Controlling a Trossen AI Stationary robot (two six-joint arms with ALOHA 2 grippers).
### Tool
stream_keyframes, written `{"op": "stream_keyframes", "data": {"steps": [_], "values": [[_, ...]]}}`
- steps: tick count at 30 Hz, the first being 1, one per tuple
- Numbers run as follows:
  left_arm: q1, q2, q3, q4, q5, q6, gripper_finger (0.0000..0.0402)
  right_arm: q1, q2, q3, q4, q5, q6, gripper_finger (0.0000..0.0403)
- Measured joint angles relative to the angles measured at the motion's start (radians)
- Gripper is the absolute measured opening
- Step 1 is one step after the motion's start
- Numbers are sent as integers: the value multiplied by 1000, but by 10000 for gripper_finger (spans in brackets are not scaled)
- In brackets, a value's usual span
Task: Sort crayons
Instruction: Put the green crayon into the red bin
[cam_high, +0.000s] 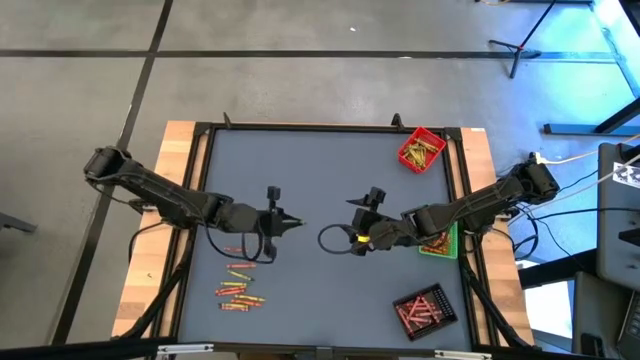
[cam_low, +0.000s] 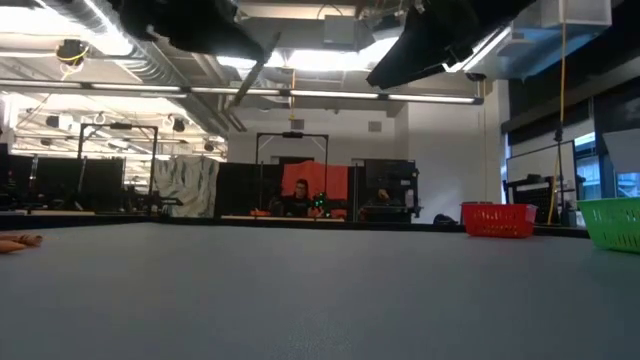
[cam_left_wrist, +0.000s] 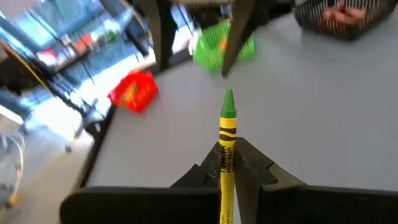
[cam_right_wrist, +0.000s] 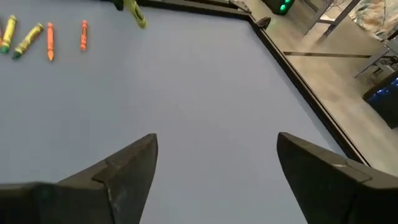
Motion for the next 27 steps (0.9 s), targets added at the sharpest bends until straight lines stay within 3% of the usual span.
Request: {"op": "stream_keyframes", "data": {"steps": [3,12,16,21,27], "values": [[5,7,-36,164,30,51,5,0,1,0,55,0,-44,328],[66,7,-204,694,262,87,5,-6,116,1,379,-35,-275,307],[76,7,-248,776,284,82,5,-22,173,1,571,-102,-358,279],[76,24,-253,796,285,81,5,-54,244,1,759,-287,-395,246],[76,83,-245,809,306,85,5,-76,288,3,879,-313,-401,221]]}}
